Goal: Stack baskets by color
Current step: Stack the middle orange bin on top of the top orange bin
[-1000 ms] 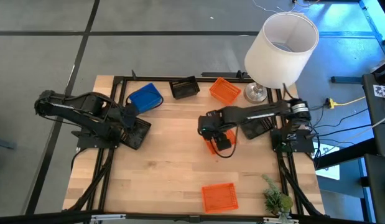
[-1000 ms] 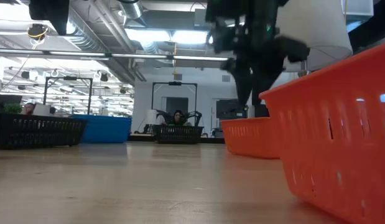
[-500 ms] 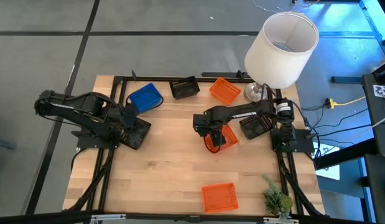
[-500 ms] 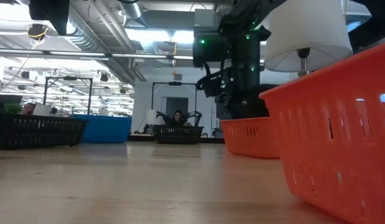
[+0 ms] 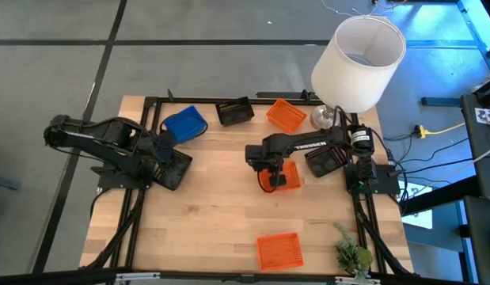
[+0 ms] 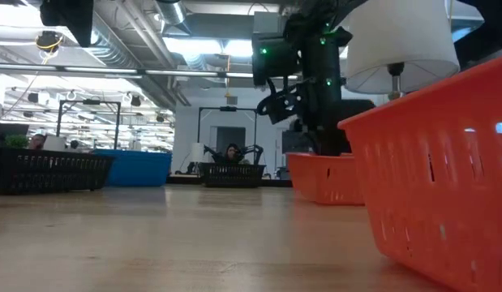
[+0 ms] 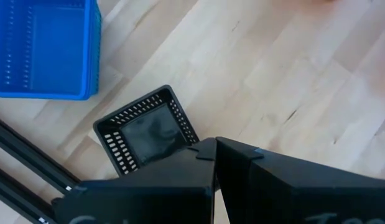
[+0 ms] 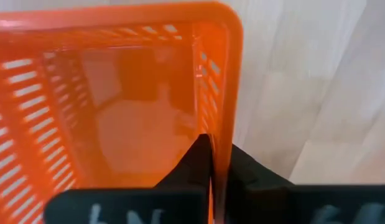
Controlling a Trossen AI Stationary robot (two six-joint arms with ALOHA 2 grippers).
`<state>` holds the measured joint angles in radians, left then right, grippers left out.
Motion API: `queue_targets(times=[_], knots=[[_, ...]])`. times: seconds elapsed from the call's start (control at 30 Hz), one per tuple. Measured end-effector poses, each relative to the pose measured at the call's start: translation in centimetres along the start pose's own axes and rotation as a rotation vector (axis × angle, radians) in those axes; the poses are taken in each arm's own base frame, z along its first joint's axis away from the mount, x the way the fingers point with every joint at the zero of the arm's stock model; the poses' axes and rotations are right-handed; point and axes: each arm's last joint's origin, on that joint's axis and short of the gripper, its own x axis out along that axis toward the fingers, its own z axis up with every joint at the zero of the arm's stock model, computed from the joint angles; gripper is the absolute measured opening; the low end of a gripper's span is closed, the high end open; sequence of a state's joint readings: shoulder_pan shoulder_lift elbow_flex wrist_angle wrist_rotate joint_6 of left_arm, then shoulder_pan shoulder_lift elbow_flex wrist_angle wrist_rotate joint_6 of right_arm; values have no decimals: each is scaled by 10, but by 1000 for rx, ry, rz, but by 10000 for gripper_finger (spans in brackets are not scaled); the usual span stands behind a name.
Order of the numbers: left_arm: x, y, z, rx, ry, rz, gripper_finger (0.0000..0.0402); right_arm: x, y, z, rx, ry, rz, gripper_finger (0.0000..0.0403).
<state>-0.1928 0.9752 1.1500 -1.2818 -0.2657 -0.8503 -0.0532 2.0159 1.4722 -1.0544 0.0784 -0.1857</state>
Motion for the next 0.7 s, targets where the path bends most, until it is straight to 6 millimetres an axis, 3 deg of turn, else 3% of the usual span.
queue_targets(times=[0.17,0.3,0.47,0.6,0.7], knots=[[0,0,0,40,-5,0,0,-30,-14,0,49,55,-43,4],[0,-1,2,44,-24,-5,0,-67,-33,4,87,33,-197,2],[0,-1,2,44,-25,-6,0,-108,-68,1,255,-30,-435,2],[0,-1,2,44,-26,-6,0,-125,-95,-8,342,-28,-583,1],[0,-2,3,40,-46,-1,0,-125,-113,-16,429,-8,-656,1]])
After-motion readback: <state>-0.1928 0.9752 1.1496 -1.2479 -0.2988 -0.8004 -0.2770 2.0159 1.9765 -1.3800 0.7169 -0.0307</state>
